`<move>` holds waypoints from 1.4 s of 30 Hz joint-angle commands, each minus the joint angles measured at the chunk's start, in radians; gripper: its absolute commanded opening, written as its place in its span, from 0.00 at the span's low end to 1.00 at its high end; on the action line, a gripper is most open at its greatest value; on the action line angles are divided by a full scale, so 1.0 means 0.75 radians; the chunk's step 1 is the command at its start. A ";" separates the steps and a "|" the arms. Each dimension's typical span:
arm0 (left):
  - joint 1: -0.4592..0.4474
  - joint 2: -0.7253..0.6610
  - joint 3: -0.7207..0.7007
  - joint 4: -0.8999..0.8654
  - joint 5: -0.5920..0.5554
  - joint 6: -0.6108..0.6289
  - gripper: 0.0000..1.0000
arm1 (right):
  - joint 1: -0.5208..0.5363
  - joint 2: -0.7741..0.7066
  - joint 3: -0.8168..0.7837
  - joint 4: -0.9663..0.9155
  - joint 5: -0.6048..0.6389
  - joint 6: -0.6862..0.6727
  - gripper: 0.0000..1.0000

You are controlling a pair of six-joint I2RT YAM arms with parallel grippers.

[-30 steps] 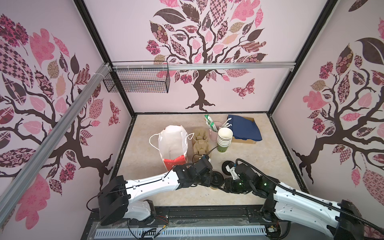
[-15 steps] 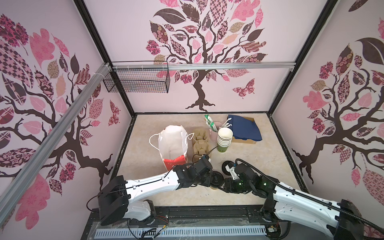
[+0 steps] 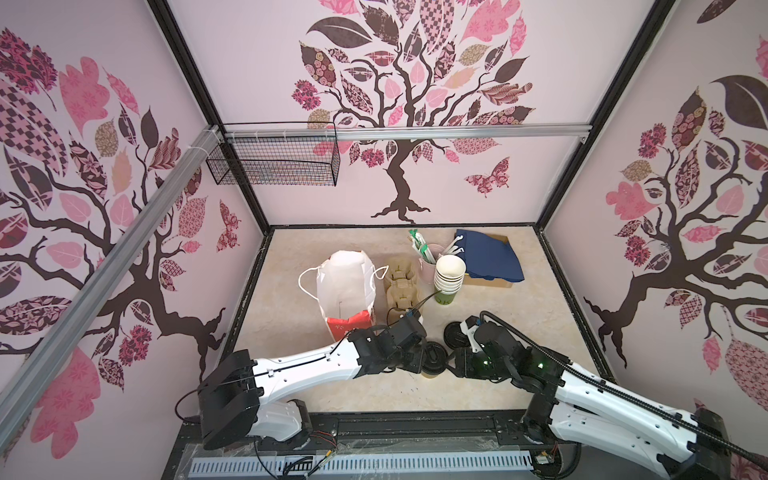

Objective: Pack a coffee takeout order
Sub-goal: Close the lid on the coffee cup.

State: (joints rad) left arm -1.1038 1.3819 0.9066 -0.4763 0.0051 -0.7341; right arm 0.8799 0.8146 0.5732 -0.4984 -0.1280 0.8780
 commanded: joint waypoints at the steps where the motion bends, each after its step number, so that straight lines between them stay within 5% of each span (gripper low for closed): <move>1: 0.000 0.037 0.025 -0.099 0.017 0.033 0.31 | -0.007 -0.015 0.066 -0.069 0.092 -0.027 0.48; 28: -0.029 -0.062 0.083 -0.002 0.001 0.072 0.40 | -0.030 0.163 0.054 0.134 0.078 -0.066 0.42; 33: -0.017 -0.060 0.060 -0.011 -0.117 0.004 0.40 | -0.030 0.163 0.054 0.146 0.060 -0.064 0.47; 42: -0.009 0.012 0.099 0.029 -0.076 0.014 0.46 | -0.030 0.153 0.020 0.152 0.021 -0.047 0.55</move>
State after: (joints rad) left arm -1.1149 1.3743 0.9405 -0.4831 -0.0479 -0.7300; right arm 0.8616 0.9321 0.5949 -0.3798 -0.1013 0.8352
